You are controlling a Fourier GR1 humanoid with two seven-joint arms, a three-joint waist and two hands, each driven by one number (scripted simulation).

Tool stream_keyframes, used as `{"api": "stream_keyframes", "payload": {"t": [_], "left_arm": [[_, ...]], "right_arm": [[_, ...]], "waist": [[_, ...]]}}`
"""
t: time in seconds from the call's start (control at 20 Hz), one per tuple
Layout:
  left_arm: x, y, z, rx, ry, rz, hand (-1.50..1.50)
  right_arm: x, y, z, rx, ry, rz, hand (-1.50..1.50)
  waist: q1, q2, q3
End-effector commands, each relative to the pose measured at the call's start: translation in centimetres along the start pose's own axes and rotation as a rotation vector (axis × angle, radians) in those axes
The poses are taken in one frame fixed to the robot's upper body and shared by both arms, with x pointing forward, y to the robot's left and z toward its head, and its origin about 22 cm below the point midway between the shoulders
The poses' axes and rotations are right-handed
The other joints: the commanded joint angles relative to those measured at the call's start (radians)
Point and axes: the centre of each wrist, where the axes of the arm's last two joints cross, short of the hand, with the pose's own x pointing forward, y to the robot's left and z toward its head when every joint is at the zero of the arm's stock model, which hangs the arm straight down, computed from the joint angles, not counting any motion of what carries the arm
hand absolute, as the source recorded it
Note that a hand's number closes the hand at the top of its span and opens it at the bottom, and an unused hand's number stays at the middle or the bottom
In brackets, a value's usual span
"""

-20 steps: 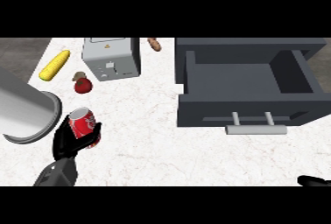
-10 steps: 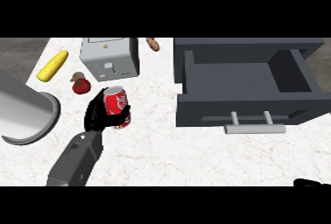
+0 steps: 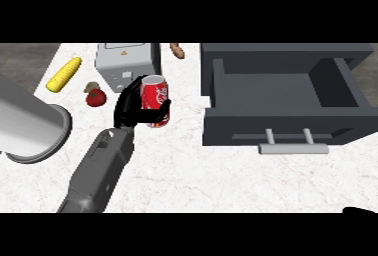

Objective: Pick up the can, place it into the drawer and close the drawer

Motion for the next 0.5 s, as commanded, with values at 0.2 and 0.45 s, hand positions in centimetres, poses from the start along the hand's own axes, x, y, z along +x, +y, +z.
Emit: {"api": "stream_keyframes", "payload": {"t": [0.2,0.45], "left_arm": [[8.6,-4.5,-3.2,-0.083,-0.032,-0.016,1.5],[13.0,-8.6,-4.0,-0.1,-0.036,-0.011,1.5]], "right_arm": [[-0.5,-1.1,0.1,-0.015,0.0,0.0,-1.5],[-2.2,-0.1,-0.8,-0.014,-0.017,0.003,-1.5]], "waist": [[0.001,-0.001,0.0],[-0.003,0.002,0.0]]}}
